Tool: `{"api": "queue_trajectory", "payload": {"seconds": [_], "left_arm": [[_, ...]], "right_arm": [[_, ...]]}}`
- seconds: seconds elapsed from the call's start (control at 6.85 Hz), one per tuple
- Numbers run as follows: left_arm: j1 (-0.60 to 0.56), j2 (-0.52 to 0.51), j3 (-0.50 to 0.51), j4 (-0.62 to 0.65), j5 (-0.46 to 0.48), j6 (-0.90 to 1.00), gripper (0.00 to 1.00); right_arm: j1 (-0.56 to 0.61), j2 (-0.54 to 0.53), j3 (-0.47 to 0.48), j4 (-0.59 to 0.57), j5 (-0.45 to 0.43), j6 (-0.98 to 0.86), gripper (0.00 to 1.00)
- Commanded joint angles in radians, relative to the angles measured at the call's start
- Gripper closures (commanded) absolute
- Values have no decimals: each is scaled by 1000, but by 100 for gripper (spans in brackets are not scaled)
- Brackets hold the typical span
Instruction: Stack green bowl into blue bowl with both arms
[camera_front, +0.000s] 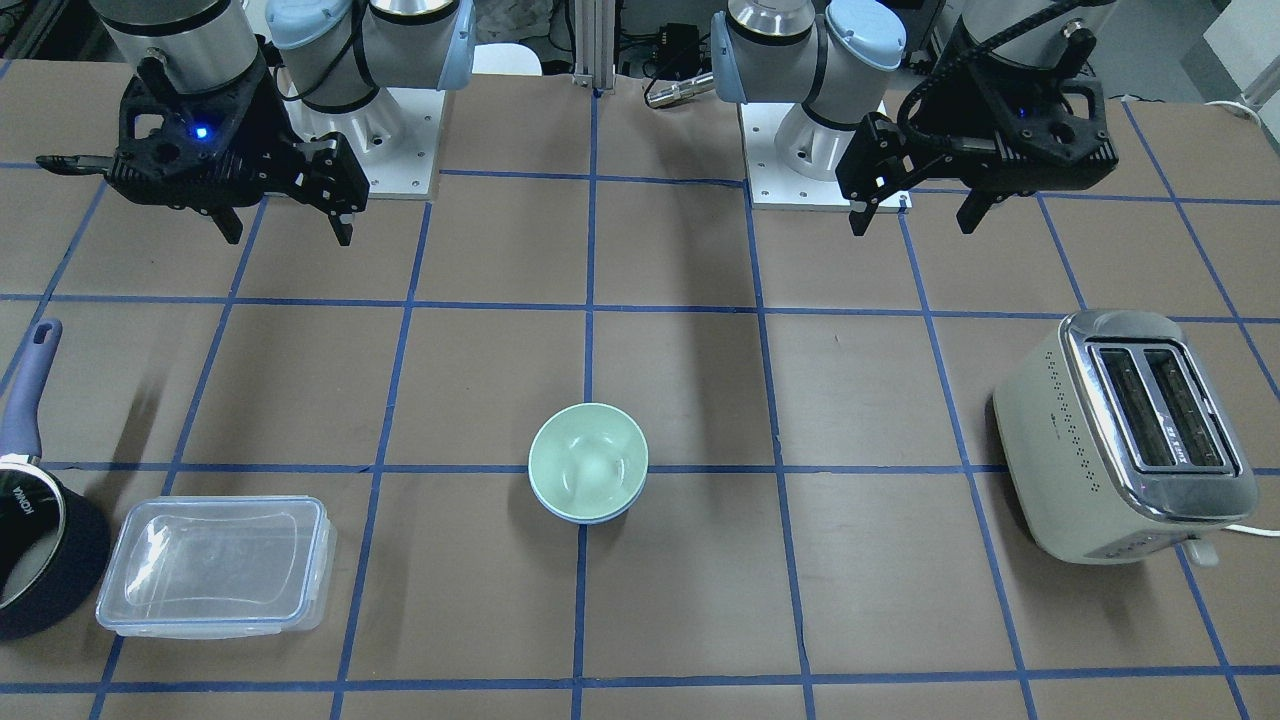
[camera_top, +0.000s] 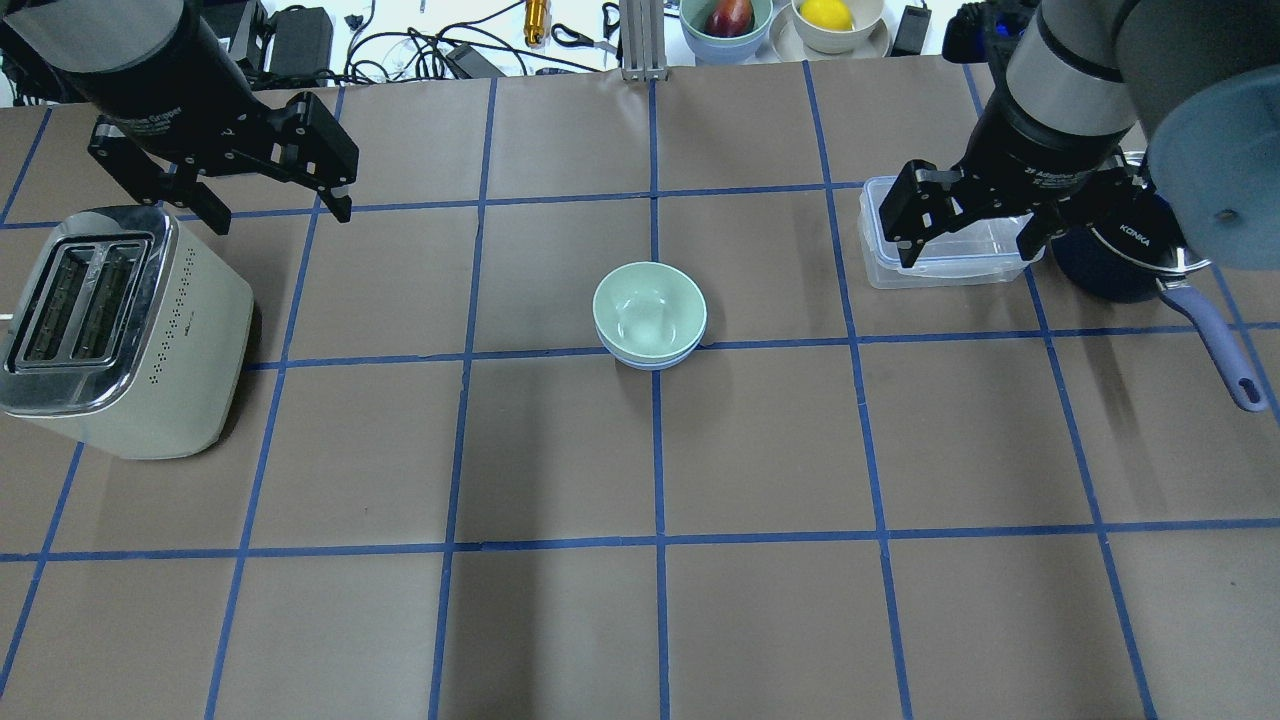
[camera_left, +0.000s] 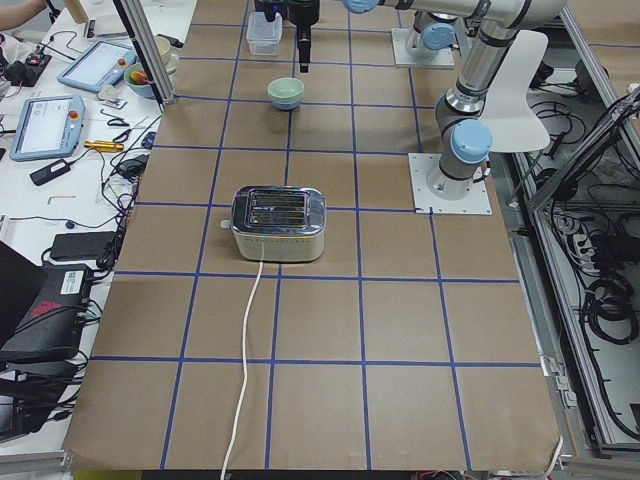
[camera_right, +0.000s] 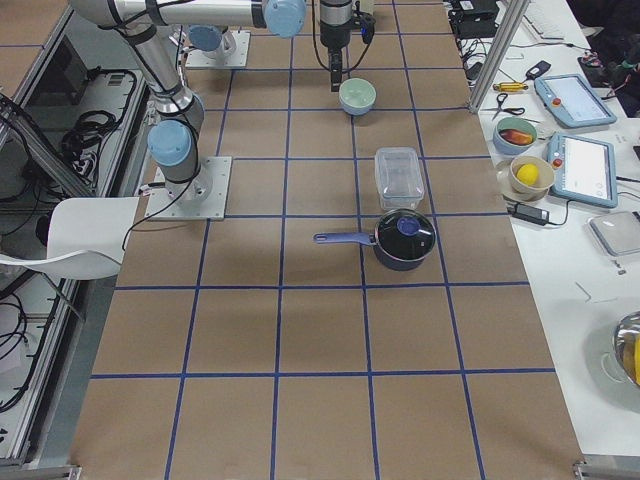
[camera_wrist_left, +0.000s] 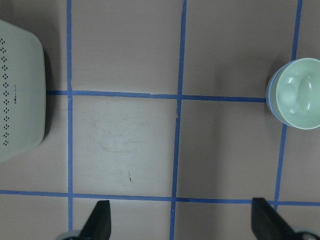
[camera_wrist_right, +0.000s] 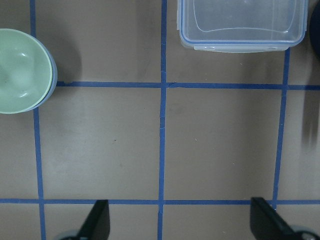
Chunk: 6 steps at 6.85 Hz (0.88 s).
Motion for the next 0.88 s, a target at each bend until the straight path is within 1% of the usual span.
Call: {"api": "queue_trajectory", "payload": {"seconds": [0.0, 0.44, 0.58, 0.73], "left_arm": [[0, 1, 0, 0, 1, 0, 0], [0, 1, 0, 0, 1, 0, 0], [0, 0, 0, 0, 0, 0, 0], [0, 0, 0, 0, 0, 0, 0]], "right_arm": [[0, 0, 1, -2, 7, 9, 0], [0, 4, -14, -5, 7, 19, 0], [-2, 10, -42, 8, 4, 25, 0], [-2, 38, -85, 60, 5, 35, 0]]}}
